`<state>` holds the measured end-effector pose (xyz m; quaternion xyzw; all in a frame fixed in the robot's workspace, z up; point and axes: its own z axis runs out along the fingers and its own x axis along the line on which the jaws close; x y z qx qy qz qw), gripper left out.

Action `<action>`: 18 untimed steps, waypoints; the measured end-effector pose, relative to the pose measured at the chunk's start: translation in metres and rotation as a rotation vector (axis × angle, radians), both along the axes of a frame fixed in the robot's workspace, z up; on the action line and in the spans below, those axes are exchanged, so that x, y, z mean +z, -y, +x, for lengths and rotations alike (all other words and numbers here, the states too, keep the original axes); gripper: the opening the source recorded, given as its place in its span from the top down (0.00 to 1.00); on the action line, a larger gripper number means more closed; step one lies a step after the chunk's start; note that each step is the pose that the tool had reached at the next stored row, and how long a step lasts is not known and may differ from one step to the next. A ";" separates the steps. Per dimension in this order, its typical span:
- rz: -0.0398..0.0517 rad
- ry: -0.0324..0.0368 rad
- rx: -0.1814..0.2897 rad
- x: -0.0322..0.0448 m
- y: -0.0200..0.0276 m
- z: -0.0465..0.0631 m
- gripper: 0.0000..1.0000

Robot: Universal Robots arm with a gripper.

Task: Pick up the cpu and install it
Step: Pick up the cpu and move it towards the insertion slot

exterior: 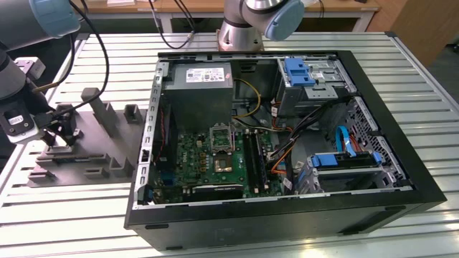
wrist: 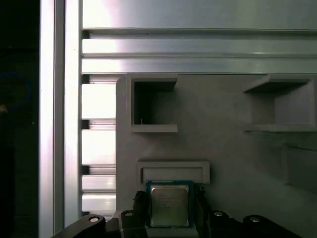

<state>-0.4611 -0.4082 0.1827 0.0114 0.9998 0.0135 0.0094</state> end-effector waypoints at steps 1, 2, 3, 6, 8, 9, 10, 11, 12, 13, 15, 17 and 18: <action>-0.0010 0.0000 0.000 0.0000 0.0000 0.000 0.52; -0.0015 0.0000 0.000 0.0000 0.0000 0.000 0.52; -0.0016 -0.0001 0.000 0.0000 0.0000 0.000 0.52; -0.0019 0.0000 0.000 0.0000 0.0000 0.000 0.52; -0.0018 0.0000 0.000 0.0000 0.0000 0.000 0.53; -0.0018 0.0000 0.000 0.0000 0.0000 0.000 0.53; -0.0017 0.0001 0.000 0.0001 0.0000 0.000 0.53; -0.0018 0.0000 0.000 0.0005 0.0000 0.000 0.53; -0.0019 -0.0002 0.000 0.0011 0.0000 0.000 0.53; -0.0018 0.0000 0.000 0.0016 0.0000 0.000 0.53; -0.0018 0.0000 0.000 0.0027 0.0000 0.000 0.53; -0.0018 0.0000 0.000 0.0040 0.0000 0.000 0.53; -0.0017 0.0001 0.000 0.0048 0.0000 0.000 0.53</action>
